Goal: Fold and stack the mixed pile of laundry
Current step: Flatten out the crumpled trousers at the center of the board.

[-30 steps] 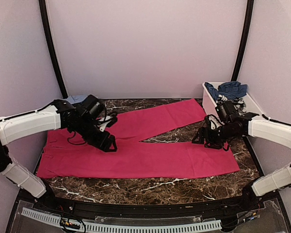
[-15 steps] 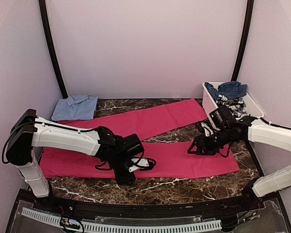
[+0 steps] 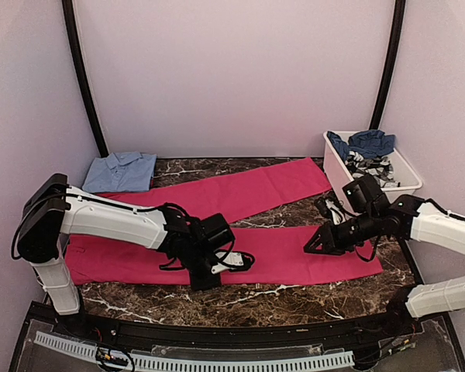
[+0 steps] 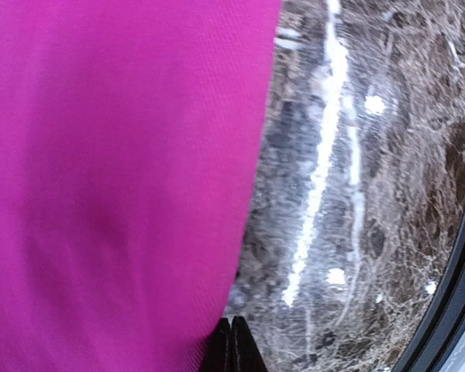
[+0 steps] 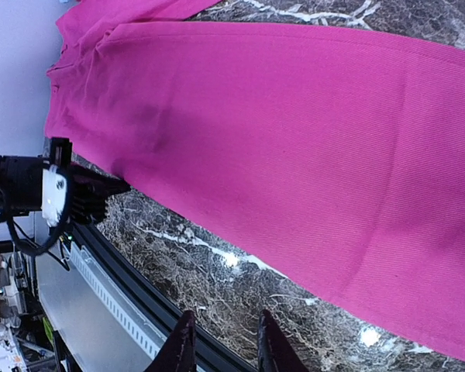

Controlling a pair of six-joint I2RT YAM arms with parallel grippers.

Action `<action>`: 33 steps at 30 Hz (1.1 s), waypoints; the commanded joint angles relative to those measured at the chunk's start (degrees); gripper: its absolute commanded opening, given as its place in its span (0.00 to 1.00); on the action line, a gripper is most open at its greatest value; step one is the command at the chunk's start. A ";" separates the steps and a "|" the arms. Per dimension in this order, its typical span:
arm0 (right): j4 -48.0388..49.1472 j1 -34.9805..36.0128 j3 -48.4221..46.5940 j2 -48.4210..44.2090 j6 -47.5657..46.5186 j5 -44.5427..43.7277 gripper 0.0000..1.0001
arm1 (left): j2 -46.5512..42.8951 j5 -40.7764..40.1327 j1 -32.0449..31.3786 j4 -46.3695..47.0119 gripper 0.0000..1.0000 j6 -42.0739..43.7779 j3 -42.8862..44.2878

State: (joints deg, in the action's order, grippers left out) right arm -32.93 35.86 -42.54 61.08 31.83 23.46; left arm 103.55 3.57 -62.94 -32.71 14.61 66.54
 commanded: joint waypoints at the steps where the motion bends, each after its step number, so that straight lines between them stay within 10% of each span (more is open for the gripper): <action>1: 5.52 1.85 2.11 1.69 -0.10 1.65 0.26 | -1.43 -1.52 3.77 2.36 0.00 0.51 1.83; 22: 17.31 23.11 -9.73 29.62 -8.11 -20.25 0.32 | 7.72 18.82 13.94 2.33 0.07 0.41 4.72; 33: 8.47 18.28 -2.14 -2.68 0.25 -19.56 0.41 | 4.18 20.47 3.13 0.09 0.09 -2.60 -0.87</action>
State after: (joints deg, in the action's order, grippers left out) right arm -19.86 57.80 -47.37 68.47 28.27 3.97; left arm 109.32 21.74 -56.86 -29.50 13.43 68.93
